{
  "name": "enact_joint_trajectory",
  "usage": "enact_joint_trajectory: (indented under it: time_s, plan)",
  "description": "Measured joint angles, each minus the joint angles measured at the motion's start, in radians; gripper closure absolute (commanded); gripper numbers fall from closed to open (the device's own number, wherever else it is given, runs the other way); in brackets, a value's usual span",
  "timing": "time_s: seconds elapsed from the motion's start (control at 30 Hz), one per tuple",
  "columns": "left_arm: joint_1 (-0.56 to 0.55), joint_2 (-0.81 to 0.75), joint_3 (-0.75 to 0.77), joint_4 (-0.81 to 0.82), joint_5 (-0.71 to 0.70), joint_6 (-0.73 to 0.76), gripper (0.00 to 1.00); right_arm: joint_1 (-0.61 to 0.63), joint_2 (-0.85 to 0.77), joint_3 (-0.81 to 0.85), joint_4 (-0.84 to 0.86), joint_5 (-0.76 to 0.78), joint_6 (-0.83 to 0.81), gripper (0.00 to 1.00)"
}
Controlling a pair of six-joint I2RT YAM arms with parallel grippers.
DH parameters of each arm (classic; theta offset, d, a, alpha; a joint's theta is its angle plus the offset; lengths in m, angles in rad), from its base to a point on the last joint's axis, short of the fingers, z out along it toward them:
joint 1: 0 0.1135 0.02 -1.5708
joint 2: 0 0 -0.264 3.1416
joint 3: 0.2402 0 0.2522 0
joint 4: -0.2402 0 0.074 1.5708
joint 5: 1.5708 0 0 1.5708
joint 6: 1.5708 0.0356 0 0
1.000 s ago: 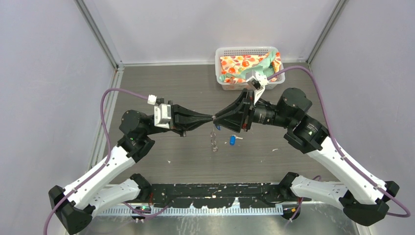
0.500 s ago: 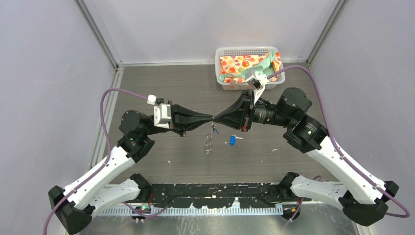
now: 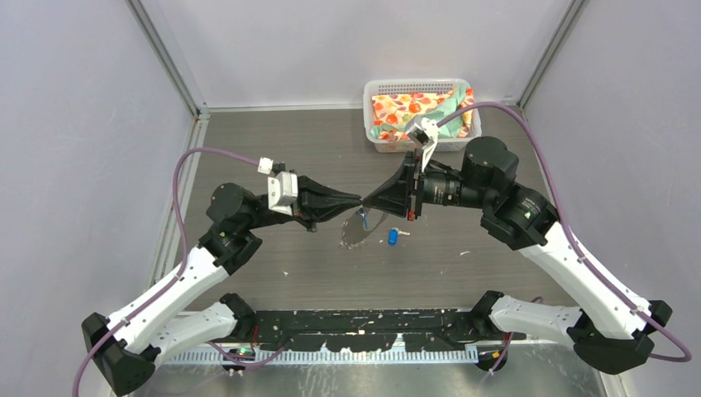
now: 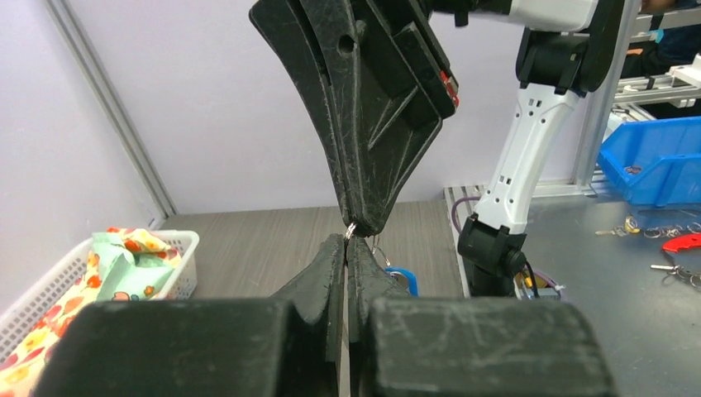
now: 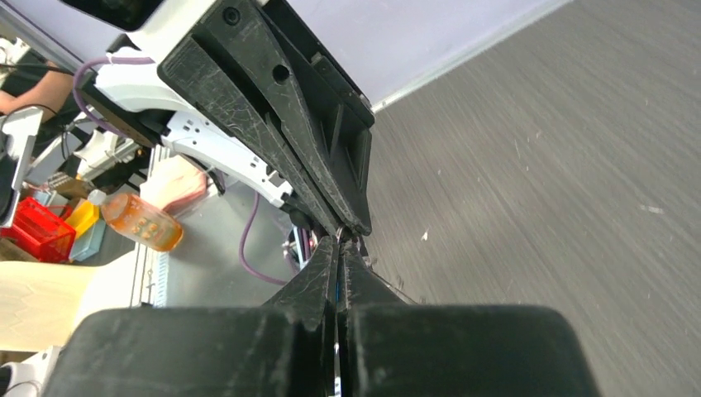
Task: Put the keys on the keyring
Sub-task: Adjust the key on the keyring.
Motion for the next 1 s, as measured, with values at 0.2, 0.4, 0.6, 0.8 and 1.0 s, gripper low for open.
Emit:
enact_joint_trajectory:
  time_s: [0.2,0.4,0.6,0.8,1.0]
  plan:
    - [0.0,0.002,0.004,-0.062,0.004,0.034,0.8,-0.001,0.069,0.101,-0.163,0.008,-0.013,0.99]
    - [0.022,0.0,0.023,-0.132,0.048,0.132,0.69,-0.003,0.135,0.175,-0.298,-0.01,-0.004,0.99]
    - [0.053,0.011,0.092,-0.274,0.19,0.226,0.68,-0.003,0.183,0.214,-0.401,-0.054,-0.016,0.99]
    - [0.119,0.09,0.194,-0.409,0.362,0.223,0.7,-0.003,0.219,0.249,-0.457,-0.097,-0.041,0.99]
    - [0.178,0.188,0.245,-0.471,0.476,0.17,0.69,-0.003,0.256,0.295,-0.499,-0.119,-0.067,0.99]
